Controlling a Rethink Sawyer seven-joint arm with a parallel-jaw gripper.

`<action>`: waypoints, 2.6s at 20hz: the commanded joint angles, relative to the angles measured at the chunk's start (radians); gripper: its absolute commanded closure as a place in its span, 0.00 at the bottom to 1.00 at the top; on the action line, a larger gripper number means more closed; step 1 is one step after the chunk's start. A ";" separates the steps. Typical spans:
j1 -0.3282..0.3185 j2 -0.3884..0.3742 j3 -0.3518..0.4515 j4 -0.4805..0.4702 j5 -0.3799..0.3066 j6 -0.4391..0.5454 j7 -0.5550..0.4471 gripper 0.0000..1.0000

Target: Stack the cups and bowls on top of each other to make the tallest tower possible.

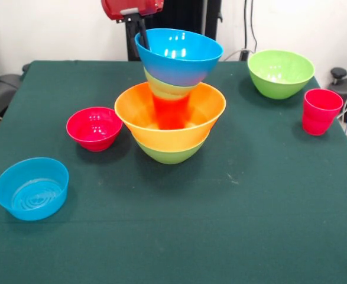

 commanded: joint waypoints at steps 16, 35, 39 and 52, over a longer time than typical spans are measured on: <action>0.014 0.027 0.036 -0.039 -0.060 0.018 -0.051 0.00; 0.039 0.041 0.022 -0.061 -0.073 -0.008 -0.039 0.00; 0.078 0.054 -0.020 -0.097 -0.092 -0.024 -0.024 0.00; 0.160 0.073 -0.059 -0.204 -0.053 0.044 -0.019 0.00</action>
